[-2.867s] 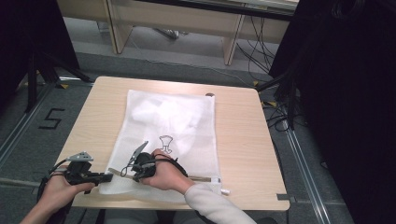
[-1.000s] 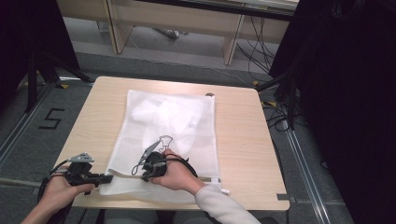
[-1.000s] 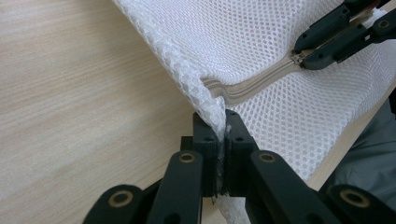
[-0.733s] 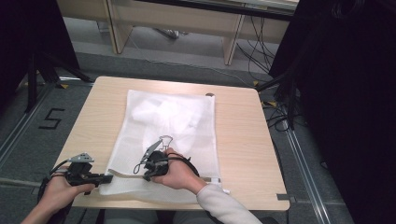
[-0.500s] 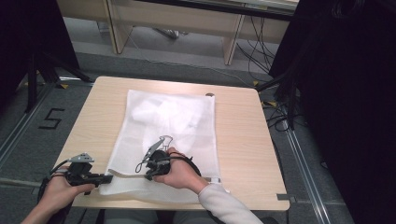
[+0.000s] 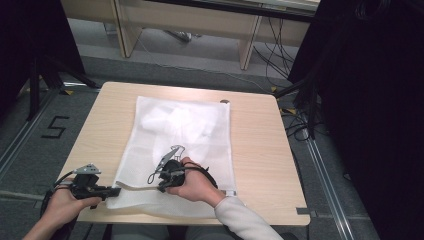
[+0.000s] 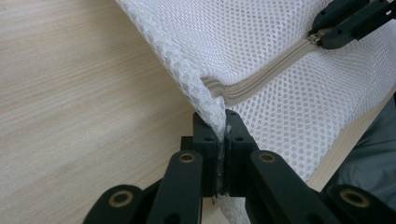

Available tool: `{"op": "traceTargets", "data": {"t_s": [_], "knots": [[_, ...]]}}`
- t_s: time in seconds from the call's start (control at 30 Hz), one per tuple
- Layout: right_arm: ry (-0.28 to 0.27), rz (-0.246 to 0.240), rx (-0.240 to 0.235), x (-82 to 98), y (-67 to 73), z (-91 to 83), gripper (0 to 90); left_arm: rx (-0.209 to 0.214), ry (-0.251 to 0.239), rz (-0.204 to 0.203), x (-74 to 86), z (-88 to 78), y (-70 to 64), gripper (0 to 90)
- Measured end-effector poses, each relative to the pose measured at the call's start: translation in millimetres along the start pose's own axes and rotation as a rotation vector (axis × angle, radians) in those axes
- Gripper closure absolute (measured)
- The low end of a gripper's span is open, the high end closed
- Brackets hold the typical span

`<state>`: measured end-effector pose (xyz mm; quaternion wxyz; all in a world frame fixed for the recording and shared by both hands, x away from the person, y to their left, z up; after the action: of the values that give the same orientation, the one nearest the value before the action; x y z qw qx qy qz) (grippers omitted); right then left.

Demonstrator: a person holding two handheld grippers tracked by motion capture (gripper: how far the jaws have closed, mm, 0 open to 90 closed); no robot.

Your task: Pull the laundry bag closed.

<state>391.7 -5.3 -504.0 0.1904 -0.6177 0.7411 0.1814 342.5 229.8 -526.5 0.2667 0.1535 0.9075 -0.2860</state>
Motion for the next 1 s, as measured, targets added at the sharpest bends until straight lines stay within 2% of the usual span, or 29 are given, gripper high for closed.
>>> {"op": "traceTargets", "data": {"t_s": [0.03,0.23,0.43,0.6,0.73,0.9,0.97,1.0], "knots": [[-0.007,0.019,-0.012,-0.2,1.2,-0.3,82.7,0.0,0.0,0.0,0.0,0.0,0.0,85.7],[-0.014,0.019,-0.022,1.2,0.8,-3.4,82.7,0.001,0.0,-0.002,0.0,0.1,-0.2,85.7],[-0.017,0.015,-0.015,4.0,-1.6,-6.3,82.7,-0.001,-0.015,0.0,0.1,1.3,-0.1,85.7],[-0.011,0.044,-0.01,8.0,-2.1,-10.4,82.7,-0.003,-0.014,0.001,0.1,1.6,-0.2,85.7],[-0.011,0.023,-0.005,8.4,-3.6,-10.4,82.7,-0.002,-0.014,0.0,0.1,1.4,-0.1,85.7],[-0.015,0.035,-0.009,9.2,-4.4,-13.5,82.7,-0.003,0.009,0.005,0.2,0.5,0.8,85.7],[-0.02,0.046,-0.012,10.4,-4.7,-14.0,82.7,-0.005,-0.004,0.003,0.2,1.2,0.4,85.7],[-0.022,0.033,-0.014,10.9,-5.6,-14.7,82.8,-0.001,-0.008,0.001,0.2,1.5,0.2,85.7]]}}
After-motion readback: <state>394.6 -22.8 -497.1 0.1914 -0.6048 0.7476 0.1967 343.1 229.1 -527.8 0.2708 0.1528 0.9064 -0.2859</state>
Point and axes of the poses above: each handheld gripper's, and its own axes: z roughly forward along the jaws, x roughly out of its underside, y roughly to its left, the point moved 4 cm from there along z, roughly forward along the jaws, and after that the axes turned 9 degrees about -z, right-handed, at the moved point
